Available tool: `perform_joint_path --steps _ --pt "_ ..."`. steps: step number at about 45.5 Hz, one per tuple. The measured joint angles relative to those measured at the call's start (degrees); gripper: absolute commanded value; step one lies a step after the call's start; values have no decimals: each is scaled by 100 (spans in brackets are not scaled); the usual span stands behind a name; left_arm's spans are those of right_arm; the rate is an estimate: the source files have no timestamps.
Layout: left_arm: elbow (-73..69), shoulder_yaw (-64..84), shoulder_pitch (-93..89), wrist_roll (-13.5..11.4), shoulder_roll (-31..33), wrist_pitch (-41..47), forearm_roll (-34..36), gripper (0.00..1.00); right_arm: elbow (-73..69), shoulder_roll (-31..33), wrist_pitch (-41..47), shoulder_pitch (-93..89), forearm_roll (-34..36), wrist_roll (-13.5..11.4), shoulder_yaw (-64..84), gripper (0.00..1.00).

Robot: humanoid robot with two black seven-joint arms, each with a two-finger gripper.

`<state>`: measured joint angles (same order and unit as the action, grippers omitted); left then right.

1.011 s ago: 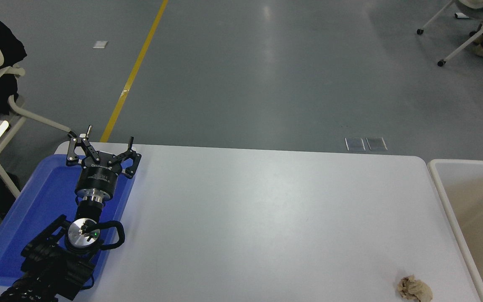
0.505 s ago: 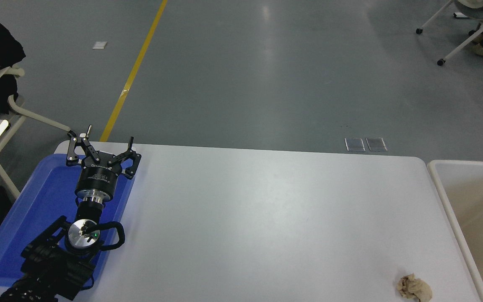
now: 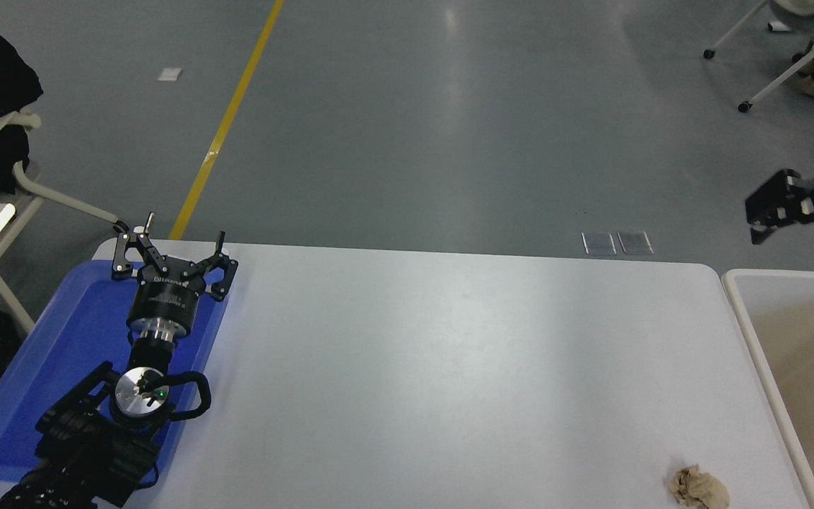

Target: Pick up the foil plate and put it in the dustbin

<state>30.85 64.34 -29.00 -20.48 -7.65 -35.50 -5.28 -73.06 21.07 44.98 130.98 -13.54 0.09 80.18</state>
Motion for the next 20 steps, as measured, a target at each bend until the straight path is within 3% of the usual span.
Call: perform_joint_path --steps 9,20 --pt "0 0 2 0 0 0 0 100 0 -613 1 47 66 0 -463 100" --pt "0 0 3 0 0 0 0 100 7 -913 2 54 95 -1 -728 100"
